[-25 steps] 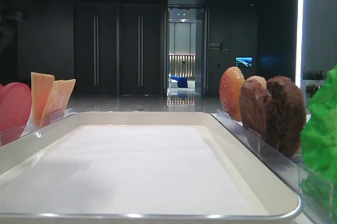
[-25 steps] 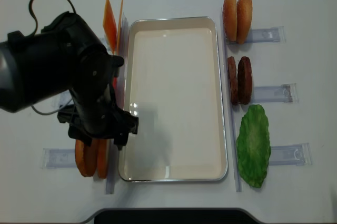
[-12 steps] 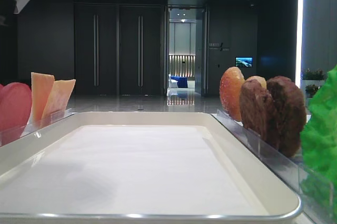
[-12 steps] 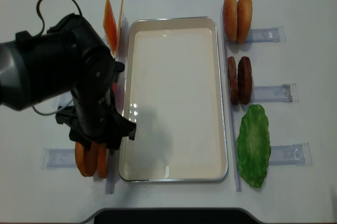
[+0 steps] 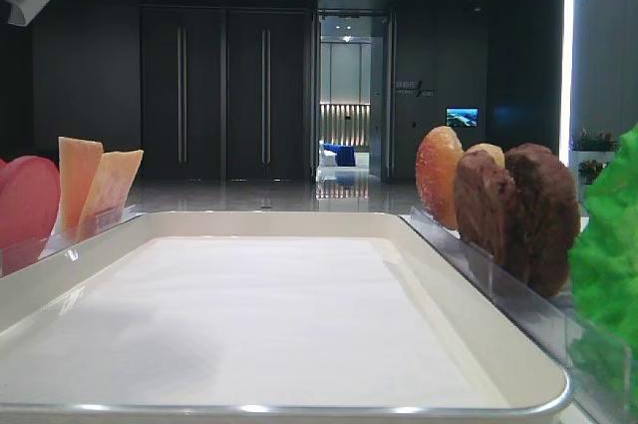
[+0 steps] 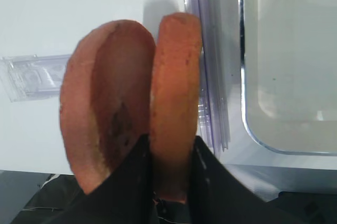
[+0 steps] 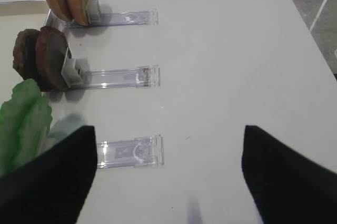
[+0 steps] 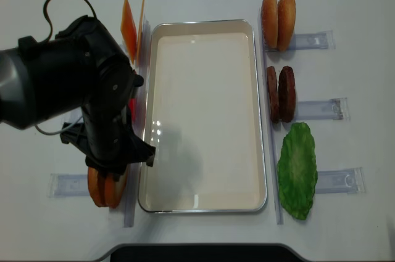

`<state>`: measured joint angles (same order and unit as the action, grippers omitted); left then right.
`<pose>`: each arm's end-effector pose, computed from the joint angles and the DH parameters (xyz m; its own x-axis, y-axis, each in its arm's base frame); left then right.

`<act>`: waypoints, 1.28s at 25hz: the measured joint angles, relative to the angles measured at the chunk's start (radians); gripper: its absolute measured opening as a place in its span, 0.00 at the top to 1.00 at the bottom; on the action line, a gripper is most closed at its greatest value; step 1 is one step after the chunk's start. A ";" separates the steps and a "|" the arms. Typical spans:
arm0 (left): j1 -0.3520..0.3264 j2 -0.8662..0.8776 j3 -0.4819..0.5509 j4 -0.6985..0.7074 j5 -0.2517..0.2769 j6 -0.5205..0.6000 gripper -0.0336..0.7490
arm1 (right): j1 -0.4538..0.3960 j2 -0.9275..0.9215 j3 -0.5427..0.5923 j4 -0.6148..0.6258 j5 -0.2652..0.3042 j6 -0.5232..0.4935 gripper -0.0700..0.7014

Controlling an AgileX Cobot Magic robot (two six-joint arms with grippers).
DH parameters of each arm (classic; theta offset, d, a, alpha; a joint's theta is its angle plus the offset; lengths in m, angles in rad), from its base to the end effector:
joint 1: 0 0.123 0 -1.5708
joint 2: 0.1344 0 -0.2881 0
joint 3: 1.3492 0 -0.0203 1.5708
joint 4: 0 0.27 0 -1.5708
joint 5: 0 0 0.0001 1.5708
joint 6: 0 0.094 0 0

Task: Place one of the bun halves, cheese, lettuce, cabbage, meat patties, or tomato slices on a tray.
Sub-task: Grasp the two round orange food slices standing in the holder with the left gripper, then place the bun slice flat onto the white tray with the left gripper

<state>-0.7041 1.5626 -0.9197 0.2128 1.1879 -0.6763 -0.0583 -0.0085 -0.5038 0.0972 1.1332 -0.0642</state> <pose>0.2110 -0.1550 0.1927 -0.9923 0.1208 0.0274 0.1238 0.9598 0.2520 0.0068 0.0079 0.2807 -0.5058 0.0067 -0.8626 -0.0292 0.9993 0.0248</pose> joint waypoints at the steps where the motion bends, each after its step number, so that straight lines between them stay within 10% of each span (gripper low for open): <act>1: 0.000 0.000 0.000 0.001 0.001 0.002 0.78 | 0.000 0.000 0.000 0.000 0.000 0.000 0.21; 32: 0.000 -0.167 -0.010 -0.086 0.019 0.037 0.79 | 0.000 0.000 0.000 0.000 0.000 0.000 0.21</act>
<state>-0.7041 1.3952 -0.9300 0.1272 1.2073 -0.6392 -0.0583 -0.0085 -0.5038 0.0972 1.1332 -0.0642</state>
